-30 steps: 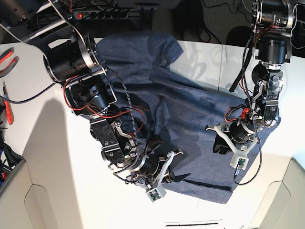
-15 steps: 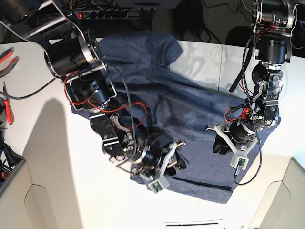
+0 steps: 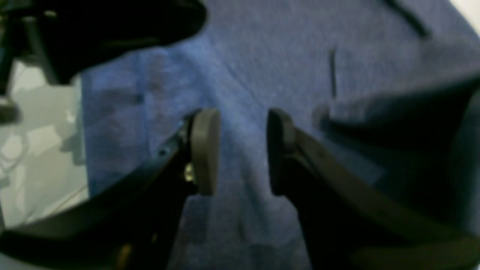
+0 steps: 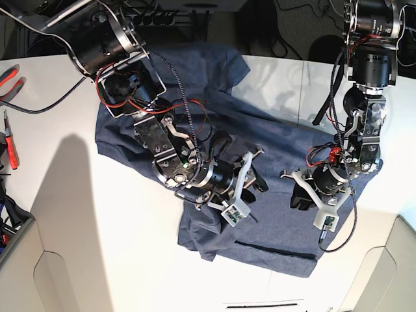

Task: Layout the t-shirt on the table in an organized manner, then fold the t-shirt properly

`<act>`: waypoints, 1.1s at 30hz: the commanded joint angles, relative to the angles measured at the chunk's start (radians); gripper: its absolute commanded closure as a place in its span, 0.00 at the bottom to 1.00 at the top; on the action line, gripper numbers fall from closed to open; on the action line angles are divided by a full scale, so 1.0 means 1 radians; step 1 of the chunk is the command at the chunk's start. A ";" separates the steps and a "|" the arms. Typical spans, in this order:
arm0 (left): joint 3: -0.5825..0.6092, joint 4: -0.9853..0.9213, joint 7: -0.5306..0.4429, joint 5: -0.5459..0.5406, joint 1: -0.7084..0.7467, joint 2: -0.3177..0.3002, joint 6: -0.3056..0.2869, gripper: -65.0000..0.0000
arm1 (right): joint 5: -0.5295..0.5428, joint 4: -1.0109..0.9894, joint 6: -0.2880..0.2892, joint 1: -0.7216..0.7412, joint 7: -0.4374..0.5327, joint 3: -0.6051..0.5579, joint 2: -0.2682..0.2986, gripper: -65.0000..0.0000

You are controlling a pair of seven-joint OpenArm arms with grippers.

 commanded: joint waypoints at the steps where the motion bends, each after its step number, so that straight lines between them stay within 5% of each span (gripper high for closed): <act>1: -0.005 0.016 -0.025 -0.011 -0.024 -0.011 0.000 0.72 | -0.011 0.057 -0.008 0.018 0.028 0.002 -0.011 0.67; 4: -0.005 0.016 -0.024 -0.011 -0.024 -0.011 0.000 0.72 | -0.097 0.175 -0.114 -0.016 0.026 0.004 -0.011 0.67; 10: -0.005 0.016 -0.024 -0.010 -0.024 -0.011 0.000 0.72 | -0.238 0.282 -0.488 -0.045 -0.153 0.062 -0.011 0.67; 12: -0.005 0.016 -0.024 -0.010 -0.024 -0.011 0.000 0.72 | -0.304 0.281 -0.533 -0.052 -0.204 0.112 -0.011 0.67; 17: -0.005 0.016 -0.024 -0.010 -0.024 -0.011 0.000 0.72 | -0.356 0.275 -0.523 -0.076 -0.216 0.278 -0.009 0.67; 23: -0.005 0.016 -0.025 -0.011 -0.024 -0.011 0.000 0.72 | -0.241 0.274 -0.356 -0.112 -0.214 0.418 -0.009 0.67; 28: -0.005 0.016 -0.025 -0.010 -0.024 -0.011 0.000 0.72 | -0.077 0.275 -0.171 -0.178 -0.227 0.401 -0.010 0.67; 33: -0.005 0.016 -0.024 -0.003 -0.024 -0.011 0.000 0.72 | -0.041 0.276 -0.153 -0.241 -0.228 0.311 -0.010 0.67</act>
